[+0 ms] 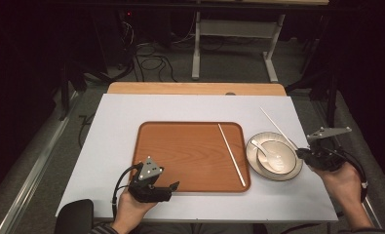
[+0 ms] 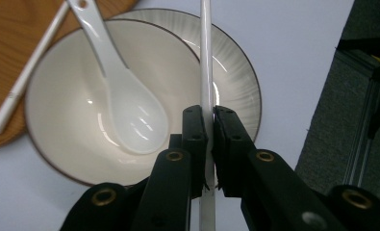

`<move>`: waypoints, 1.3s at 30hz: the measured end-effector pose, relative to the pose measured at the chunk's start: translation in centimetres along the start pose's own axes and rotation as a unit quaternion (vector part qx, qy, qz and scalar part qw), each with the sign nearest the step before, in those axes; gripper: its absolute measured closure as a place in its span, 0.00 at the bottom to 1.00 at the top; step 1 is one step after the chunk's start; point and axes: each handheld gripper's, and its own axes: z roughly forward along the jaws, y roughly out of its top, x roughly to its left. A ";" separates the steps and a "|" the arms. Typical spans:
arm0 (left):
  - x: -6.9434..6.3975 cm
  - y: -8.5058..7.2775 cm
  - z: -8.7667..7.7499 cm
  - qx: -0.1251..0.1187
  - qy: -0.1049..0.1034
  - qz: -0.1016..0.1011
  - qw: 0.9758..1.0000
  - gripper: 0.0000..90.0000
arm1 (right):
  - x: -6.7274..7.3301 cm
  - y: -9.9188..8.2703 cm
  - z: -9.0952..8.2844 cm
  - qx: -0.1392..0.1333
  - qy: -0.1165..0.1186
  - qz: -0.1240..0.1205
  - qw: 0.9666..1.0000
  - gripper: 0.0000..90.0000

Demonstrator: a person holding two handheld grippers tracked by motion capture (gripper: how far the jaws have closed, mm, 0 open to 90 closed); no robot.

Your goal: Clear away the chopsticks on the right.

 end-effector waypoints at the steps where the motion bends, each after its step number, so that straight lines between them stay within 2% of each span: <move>1: 0.0 0.1 0.1 0.000 -0.002 0.000 1.000 0.32 | 0.4 0.1 -0.3 -0.003 0.002 -0.003 1.000 0.95; 3: -0.1 0.3 0.3 -0.001 -0.006 0.006 1.000 0.32 | 1.9 0.3 -1.0 -0.010 0.008 -0.016 1.000 0.95; 4: -0.1 0.3 0.3 -0.001 -0.006 0.006 1.000 0.32 | 1.9 0.3 -1.0 -0.010 0.008 -0.016 1.000 0.95; 8: -0.1 0.6 0.6 -0.001 -0.013 0.010 1.000 0.32 | 3.8 0.6 -1.3 -0.015 0.023 -0.030 0.999 0.95; 11: -0.2 0.7 0.8 -0.001 -0.016 0.014 1.000 0.32 | 5.3 0.7 -1.1 -0.014 0.038 -0.039 0.998 0.95; 13: -0.2 0.8 0.9 -0.002 -0.018 0.014 1.000 0.32 | 6.8 0.8 -0.7 -0.012 0.052 -0.047 0.997 0.95; 14: -0.2 0.8 0.9 -0.002 -0.019 0.016 1.000 0.32 | 6.8 0.8 -0.7 -0.012 0.052 -0.047 0.997 0.95; 18: -0.2 0.9 1.0 -0.002 -0.021 0.018 1.000 0.32 | 8.7 1.2 0.1 -0.011 0.076 -0.047 0.996 0.95; 19: -0.2 0.9 1.0 -0.002 -0.021 0.018 1.000 0.32 | 8.7 1.2 0.1 -0.011 0.076 -0.047 0.996 0.95; 20: -0.3 0.9 1.0 -0.001 -0.021 0.020 1.000 0.32 | 9.8 1.4 0.7 -0.003 0.084 -0.051 0.995 0.95; 21: -0.3 0.9 1.0 -0.001 -0.021 0.020 1.000 0.32 | 10.3 1.5 1.1 0.002 0.085 -0.054 0.995 0.95; 25: -0.3 0.9 1.0 -0.002 -0.021 0.020 1.000 0.32 | 11.8 2.2 2.4 0.014 0.092 -0.055 0.994 0.95; 27: -0.3 0.9 0.9 -0.002 -0.020 0.020 1.000 0.32 | 12.6 2.6 3.5 0.021 0.101 -0.053 0.993 0.95; 30: -0.3 0.9 0.9 -0.002 -0.019 0.020 1.000 0.32 | 13.7 3.3 5.3 0.039 0.097 -0.056 0.993 0.95; 32: -0.3 0.9 0.8 -0.003 -0.019 0.020 1.000 0.32 | 14.4 3.7 6.2 0.045 0.103 -0.052 0.992 0.95; 37: -0.3 0.8 0.7 -0.005 -0.019 0.020 1.000 0.32 | 15.0 3.9 8.5 0.067 0.107 -0.038 0.991 0.94; 39: -0.3 0.8 0.7 -0.005 -0.018 0.019 1.000 0.32 | 15.1 3.7 9.2 0.074 0.108 -0.040 0.991 0.94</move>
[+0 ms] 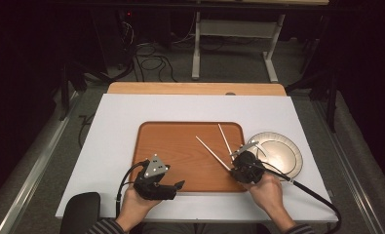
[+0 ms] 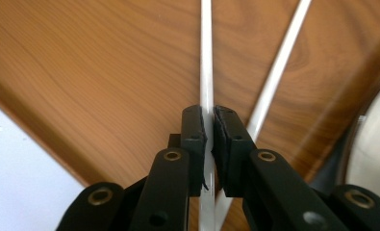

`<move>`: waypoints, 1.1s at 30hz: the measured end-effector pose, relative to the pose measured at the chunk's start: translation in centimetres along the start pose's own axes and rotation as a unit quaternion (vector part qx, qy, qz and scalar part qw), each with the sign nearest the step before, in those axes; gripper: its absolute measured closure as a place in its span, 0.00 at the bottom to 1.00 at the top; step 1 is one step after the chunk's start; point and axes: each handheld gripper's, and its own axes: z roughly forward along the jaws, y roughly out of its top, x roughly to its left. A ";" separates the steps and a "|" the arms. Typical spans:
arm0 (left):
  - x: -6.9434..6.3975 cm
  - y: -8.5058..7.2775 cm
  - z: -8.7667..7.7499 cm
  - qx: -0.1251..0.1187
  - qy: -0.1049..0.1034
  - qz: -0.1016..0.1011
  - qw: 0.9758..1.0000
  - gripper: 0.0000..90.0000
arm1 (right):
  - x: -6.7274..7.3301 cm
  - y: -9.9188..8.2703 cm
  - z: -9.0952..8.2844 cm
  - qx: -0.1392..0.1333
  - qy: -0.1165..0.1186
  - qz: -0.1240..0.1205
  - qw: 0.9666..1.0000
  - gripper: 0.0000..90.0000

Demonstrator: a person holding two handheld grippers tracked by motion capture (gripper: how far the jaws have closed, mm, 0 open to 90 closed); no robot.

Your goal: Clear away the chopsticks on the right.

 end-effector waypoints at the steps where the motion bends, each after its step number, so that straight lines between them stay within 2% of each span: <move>1: 0.0 0.0 0.0 0.000 0.000 0.000 1.000 0.32 | 0.1 0.0 0.2 0.002 -0.002 -0.001 1.000 0.94; 4: 0.0 0.0 0.1 0.002 0.001 0.001 1.000 0.32 | 0.2 0.0 0.5 0.000 -0.004 0.001 1.000 0.92; 10: 0.0 -0.1 -0.1 0.001 0.003 -0.001 1.000 0.32 | -0.1 -0.1 0.5 -0.003 -0.042 -0.005 0.999 0.93; 13: 0.0 -0.2 -0.1 0.001 0.003 -0.002 1.000 0.32 | -0.2 -0.2 0.5 -0.006 -0.053 -0.011 0.999 0.93; 22: -0.1 -0.4 -0.5 -0.001 0.007 -0.004 1.000 0.32 | 0.0 -0.5 0.1 -0.021 -0.051 -0.017 0.998 0.84; 26: -0.3 -0.5 -0.7 -0.004 0.008 -0.005 1.000 0.32 | 0.2 -0.9 -1.6 -0.056 -0.042 -0.031 0.997 0.78; 30: -0.5 -0.7 -1.1 -0.007 0.010 -0.008 1.000 0.32 | 0.6 -1.8 -3.6 -0.108 -0.017 -0.038 0.993 0.74; 33: -0.7 -0.8 -1.3 -0.008 0.012 -0.010 1.000 0.32 | 1.0 -2.7 -4.3 -0.131 -0.006 -0.047 0.990 0.70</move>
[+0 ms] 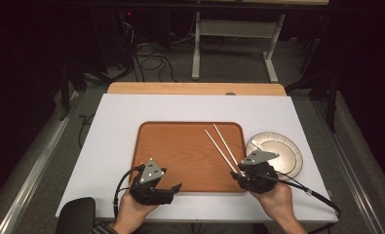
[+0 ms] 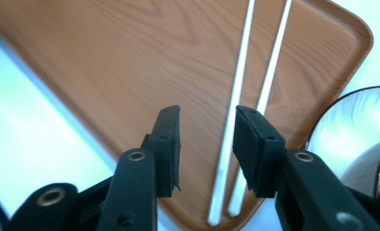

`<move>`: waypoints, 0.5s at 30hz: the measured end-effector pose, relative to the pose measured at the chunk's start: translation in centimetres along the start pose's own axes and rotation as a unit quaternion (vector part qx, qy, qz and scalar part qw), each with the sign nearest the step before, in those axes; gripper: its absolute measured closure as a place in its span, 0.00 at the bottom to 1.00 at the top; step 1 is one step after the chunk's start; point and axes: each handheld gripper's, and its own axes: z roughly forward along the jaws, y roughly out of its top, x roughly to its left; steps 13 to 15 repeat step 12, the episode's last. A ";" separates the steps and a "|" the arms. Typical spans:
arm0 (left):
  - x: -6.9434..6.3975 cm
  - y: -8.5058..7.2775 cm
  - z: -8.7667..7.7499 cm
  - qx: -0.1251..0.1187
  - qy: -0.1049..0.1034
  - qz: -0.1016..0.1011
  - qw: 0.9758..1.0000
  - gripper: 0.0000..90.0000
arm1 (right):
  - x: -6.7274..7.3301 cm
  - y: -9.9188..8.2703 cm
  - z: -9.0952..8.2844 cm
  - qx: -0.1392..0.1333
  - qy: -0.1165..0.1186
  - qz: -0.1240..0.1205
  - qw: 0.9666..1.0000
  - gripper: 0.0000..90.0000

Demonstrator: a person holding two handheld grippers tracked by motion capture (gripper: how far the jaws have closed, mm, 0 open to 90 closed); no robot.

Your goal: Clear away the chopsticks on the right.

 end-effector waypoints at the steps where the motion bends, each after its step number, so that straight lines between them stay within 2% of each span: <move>1: 0.0 -0.1 -0.1 -0.001 0.001 -0.001 1.000 0.32 | 0.1 -0.2 -0.1 -0.005 0.004 0.001 1.000 0.69; 3: -0.1 -0.2 -0.3 -0.002 0.004 -0.004 1.000 0.32 | -0.1 -0.7 -0.1 -0.015 0.021 0.012 1.000 0.68; 6: -0.1 -0.4 -0.6 -0.002 0.007 -0.004 1.000 0.32 | -0.8 -1.7 0.1 -0.023 0.023 0.027 0.999 0.68; 9: 0.0 -0.5 -0.9 -0.004 0.012 -0.008 1.000 0.32 | -0.7 -2.1 0.1 -0.029 0.014 0.020 0.999 0.67; 15: 0.1 -0.7 -1.1 -0.004 0.018 -0.011 1.000 0.32 | -0.5 -2.1 0.4 -0.032 0.016 0.013 0.999 0.67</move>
